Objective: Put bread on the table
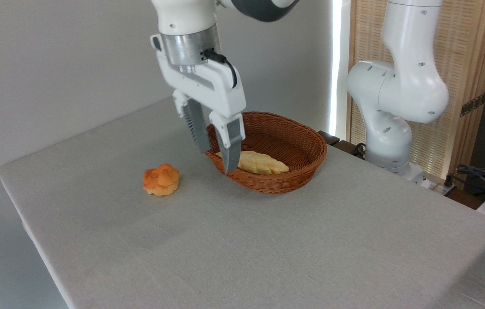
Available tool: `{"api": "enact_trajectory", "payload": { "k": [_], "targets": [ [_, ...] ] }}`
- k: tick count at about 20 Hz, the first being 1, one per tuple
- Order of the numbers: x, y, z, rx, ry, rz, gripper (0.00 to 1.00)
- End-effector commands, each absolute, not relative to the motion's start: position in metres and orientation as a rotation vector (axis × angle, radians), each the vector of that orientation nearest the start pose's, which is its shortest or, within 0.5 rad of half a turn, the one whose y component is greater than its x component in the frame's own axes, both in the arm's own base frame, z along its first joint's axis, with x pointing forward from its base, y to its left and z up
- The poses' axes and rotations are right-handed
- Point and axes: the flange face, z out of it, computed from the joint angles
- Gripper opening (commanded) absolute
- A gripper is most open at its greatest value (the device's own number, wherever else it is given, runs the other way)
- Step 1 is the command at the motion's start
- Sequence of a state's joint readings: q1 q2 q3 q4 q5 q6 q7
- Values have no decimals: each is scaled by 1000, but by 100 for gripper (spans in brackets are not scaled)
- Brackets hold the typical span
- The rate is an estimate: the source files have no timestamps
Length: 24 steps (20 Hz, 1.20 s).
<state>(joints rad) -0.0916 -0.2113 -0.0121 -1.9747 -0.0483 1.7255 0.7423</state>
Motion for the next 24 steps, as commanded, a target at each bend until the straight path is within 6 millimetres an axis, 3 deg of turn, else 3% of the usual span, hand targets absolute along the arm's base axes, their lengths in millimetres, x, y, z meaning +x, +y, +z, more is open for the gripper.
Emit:
{"api": "enact_trajectory", "payload": {
  "k": [1,6,10,17,20,24],
  "targets": [
    [446,-80,562,-2853,1510,121,100],
    [409,-109,552,-2688,1821,219,100],
    [388,-152,528,-2555,1956,300,100],
    [376,-199,488,-2413,2058,187,100],
    [369,-204,471,-2392,2073,232,100],
    [371,-203,465,-2335,2149,242,100]
  ]
}}
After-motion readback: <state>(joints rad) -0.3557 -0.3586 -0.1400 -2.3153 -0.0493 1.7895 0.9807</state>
